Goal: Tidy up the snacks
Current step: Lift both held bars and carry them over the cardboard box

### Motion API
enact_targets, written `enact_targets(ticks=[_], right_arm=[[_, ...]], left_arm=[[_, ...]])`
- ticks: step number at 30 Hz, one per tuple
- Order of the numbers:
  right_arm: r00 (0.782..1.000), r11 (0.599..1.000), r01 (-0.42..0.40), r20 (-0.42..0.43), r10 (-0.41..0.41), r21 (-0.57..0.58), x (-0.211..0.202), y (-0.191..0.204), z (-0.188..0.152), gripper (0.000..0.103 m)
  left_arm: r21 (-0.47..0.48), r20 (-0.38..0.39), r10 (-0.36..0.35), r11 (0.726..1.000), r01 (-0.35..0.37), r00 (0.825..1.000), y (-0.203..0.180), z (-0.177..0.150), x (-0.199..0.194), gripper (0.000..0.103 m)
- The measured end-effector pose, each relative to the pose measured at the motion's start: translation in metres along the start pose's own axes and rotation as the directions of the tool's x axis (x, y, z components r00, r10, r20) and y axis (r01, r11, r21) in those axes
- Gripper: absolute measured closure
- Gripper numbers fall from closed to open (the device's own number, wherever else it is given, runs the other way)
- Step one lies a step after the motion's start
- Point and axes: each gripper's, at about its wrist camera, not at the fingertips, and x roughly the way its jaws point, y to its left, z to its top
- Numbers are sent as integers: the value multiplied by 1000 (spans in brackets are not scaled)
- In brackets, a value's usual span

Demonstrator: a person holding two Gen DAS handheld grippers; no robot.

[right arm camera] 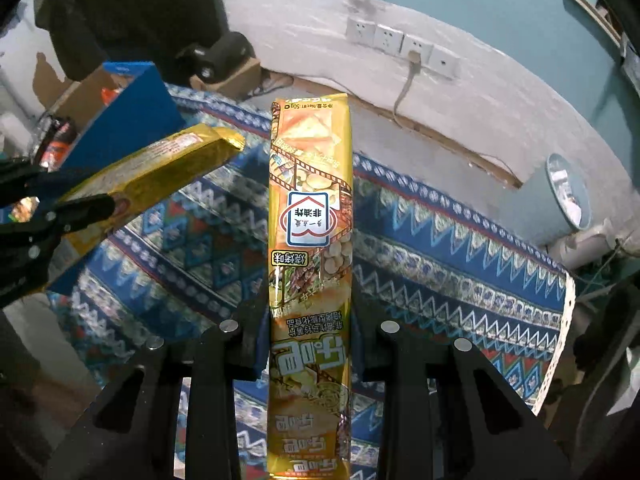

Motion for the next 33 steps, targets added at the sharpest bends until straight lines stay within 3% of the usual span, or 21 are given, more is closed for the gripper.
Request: enact_targets(ticks=[12,24,33], right_arm=[[996,997,-68,60,70,-36,-29,50,40,73],[988,986,-134,69,141,-94,-38,118,87,73],[980,975,-183,55,191,-126,-29,164,117,73]], left_arm=[[-44,111,35,999,-30,993,45,-9,-56,74],[-155,156,42,988,-18,987,110,-28,-85,74],[-255,177,88,966,-40,980,167,-39,-97,74]])
